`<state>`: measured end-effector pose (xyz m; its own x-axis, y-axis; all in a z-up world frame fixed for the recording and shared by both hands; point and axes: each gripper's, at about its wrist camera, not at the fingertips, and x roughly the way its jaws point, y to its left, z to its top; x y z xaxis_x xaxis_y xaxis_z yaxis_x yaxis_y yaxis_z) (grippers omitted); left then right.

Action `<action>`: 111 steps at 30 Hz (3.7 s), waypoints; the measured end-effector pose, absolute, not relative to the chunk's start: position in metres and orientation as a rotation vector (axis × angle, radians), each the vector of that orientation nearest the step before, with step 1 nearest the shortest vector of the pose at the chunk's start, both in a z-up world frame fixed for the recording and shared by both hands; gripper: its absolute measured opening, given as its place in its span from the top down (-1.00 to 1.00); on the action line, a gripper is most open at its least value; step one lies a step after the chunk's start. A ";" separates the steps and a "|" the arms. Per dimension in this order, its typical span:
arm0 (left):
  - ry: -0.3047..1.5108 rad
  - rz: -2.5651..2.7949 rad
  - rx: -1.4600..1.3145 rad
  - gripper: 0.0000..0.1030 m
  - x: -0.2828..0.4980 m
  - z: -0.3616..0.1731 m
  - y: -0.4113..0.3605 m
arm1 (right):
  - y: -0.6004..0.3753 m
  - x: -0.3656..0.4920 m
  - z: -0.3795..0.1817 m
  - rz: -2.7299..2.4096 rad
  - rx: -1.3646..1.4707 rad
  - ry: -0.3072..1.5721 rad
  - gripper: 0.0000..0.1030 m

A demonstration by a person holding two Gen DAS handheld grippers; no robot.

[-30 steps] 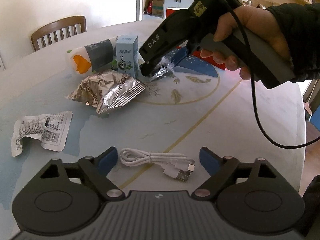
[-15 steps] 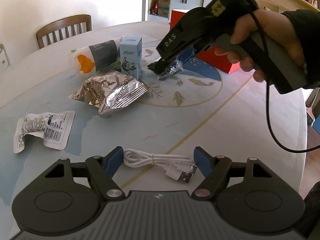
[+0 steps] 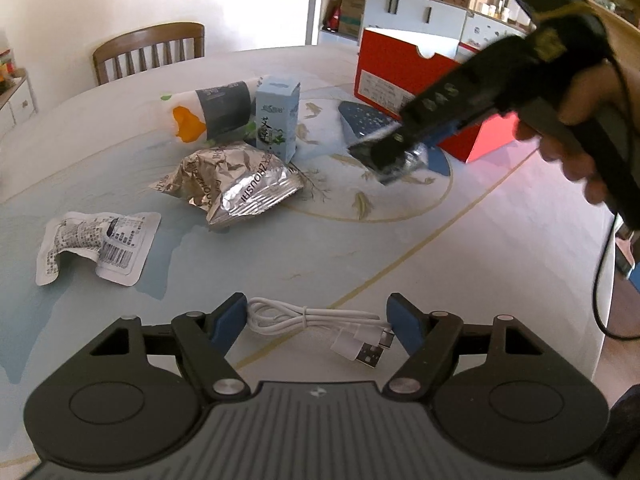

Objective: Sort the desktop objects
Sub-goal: 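Lift and carry the white cable and black packet over the red shoebox, then lower the cable and black packet into the shoebox and open both tools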

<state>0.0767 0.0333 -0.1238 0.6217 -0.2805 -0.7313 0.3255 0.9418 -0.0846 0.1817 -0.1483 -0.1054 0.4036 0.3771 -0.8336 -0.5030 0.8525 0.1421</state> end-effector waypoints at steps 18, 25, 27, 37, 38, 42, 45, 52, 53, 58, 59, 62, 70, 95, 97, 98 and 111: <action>0.788 -0.298 -0.059 -0.48 0.077 -0.055 0.023 | -0.193 0.149 -0.051 0.667 -0.119 0.990 0.26; 0.765 -0.309 -0.056 -0.48 0.079 -0.034 0.008 | -0.212 0.146 -0.030 0.688 -0.108 0.955 0.26; 0.756 -0.309 -0.051 -0.48 0.080 -0.028 0.003 | -0.217 0.147 -0.025 0.692 -0.103 0.944 0.26; 0.733 -0.311 -0.037 -0.48 0.092 -0.008 -0.026 | -0.245 0.164 -0.009 0.710 -0.096 0.900 0.26; 0.731 -0.310 -0.035 -0.48 0.094 -0.007 -0.030 | -0.248 0.166 -0.007 0.712 -0.097 0.897 0.26; 0.726 -0.309 -0.027 -0.48 0.104 -0.003 -0.046 | -0.261 0.177 -0.004 0.719 -0.093 0.889 0.26; 0.722 -0.314 -0.024 -0.48 0.113 0.000 -0.059 | -0.271 0.185 -0.002 0.724 -0.087 0.880 0.26; 0.724 -0.347 -0.008 -0.48 0.134 0.002 -0.092 | -0.300 0.203 0.001 0.708 -0.081 0.872 0.26; 0.725 -0.352 -0.006 -0.48 0.137 0.002 -0.096 | -0.304 0.206 0.002 0.702 -0.079 0.871 0.26; 0.726 -0.375 0.013 -0.48 0.150 0.004 -0.116 | -0.323 0.218 0.002 0.682 -0.074 0.868 0.26; 0.726 -0.380 0.017 -0.48 0.153 0.004 -0.121 | -0.327 0.221 0.002 0.679 -0.073 0.868 0.26; 0.729 -0.389 0.027 -0.48 0.158 0.004 -0.131 | -0.336 0.228 0.001 0.674 -0.075 0.866 0.26; 0.727 -0.422 0.051 -0.48 0.178 0.006 -0.161 | -0.357 0.248 -0.001 0.660 -0.094 0.873 0.26; 0.809 -0.504 0.135 -0.48 0.266 -0.014 -0.235 | -0.381 0.324 -0.019 0.627 -0.105 0.918 0.25; 0.820 -0.508 0.148 -0.48 0.273 -0.018 -0.239 | -0.379 0.330 -0.023 0.621 -0.114 0.923 0.25; 0.827 -0.511 0.151 -0.48 0.276 -0.020 -0.241 | -0.377 0.332 -0.024 0.621 -0.120 0.924 0.25; 0.927 -0.524 0.196 -0.48 0.306 -0.045 -0.265 | -0.358 0.361 -0.047 0.623 -0.161 0.969 0.25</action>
